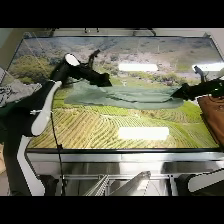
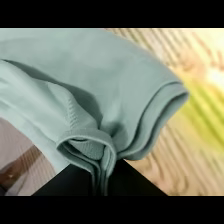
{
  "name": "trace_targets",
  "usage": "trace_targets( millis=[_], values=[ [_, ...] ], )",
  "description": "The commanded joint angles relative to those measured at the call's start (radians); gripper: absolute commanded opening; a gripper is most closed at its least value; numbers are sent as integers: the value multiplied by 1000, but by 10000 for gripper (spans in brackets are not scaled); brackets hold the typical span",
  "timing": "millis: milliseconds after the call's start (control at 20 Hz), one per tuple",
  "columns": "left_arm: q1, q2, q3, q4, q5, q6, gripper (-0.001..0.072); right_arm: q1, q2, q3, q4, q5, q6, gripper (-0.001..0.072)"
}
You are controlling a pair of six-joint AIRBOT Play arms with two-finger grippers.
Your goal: Fold the shirts.
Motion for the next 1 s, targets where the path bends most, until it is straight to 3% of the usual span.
trace_targets(
  millis=[0, 250, 500, 700, 950],
  values=[
    [-145, -71, 18, 20, 127, -51, 3, -89, 94, 13, -92, 45, -2, 20],
    [-262, -158, 167, -16, 132, -104, 23, -219, 158, 99, -113, 70, 8, 20],
    [-150, 51, 83, -14, 10, -27, 24, -209, 168, 224, -31, 230, 97, 20],
    [83, 261, 31, -15, -166, -43, 24, -20, 193, 288, 27, 229, 204, 20],
    [322, 488, -192, -38, -312, -42, 24, 399, 150, 297, 26, -14, 323, 20]
  ],
)
